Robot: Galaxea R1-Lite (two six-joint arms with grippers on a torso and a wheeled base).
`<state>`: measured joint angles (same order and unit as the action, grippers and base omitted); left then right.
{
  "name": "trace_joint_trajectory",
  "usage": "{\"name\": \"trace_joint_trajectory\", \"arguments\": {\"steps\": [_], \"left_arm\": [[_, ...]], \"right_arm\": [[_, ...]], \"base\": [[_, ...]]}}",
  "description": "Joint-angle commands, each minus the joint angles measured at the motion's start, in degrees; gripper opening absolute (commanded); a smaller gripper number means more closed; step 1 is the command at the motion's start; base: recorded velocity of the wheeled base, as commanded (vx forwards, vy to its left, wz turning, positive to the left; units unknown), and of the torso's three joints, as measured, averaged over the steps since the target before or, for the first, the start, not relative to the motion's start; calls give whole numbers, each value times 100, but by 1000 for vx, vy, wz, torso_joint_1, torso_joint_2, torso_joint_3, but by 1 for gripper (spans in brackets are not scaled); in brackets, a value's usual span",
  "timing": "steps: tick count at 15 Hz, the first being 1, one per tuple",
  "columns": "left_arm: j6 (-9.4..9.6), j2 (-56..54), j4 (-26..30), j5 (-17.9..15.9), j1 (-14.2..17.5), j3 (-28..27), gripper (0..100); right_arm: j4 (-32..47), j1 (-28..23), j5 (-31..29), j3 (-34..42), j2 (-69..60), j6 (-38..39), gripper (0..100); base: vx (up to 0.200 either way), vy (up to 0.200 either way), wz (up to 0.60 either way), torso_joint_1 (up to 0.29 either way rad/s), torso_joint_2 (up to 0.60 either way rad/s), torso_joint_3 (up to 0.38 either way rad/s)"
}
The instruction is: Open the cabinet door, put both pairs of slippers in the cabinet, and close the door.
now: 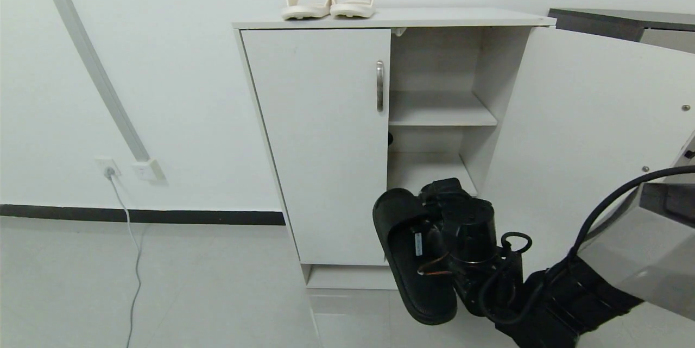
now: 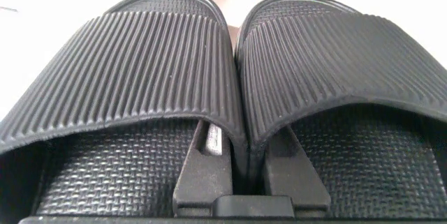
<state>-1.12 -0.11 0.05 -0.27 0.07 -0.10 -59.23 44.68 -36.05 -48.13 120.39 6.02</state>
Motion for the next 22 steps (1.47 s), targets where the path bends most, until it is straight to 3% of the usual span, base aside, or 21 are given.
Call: {"name": "trace_joint_trajectory", "arguments": {"steps": [1, 4, 10, 22], "left_arm": [[7, 20, -5, 0, 1, 1, 0], [-2, 20, -5, 9, 1, 1, 0], [-2, 20, -5, 0, 1, 1, 0], [-2, 20, -5, 18, 1, 1, 0]], "right_arm": [[0, 15, -526, -663, 705, 83, 0], [8, -82, -588, -759, 757, 189, 0], [-9, -170, -676, -759, 793, 189, 0], [-229, -478, -447, -891, 1144, 198, 0]], "base": [[0, 0, 0, 0, 0, 0], [0, 0, 0, 0, 0, 0], [0, -200, 0, 4, 2, 3], [0, 0, 0, 0, 0, 0]]}}
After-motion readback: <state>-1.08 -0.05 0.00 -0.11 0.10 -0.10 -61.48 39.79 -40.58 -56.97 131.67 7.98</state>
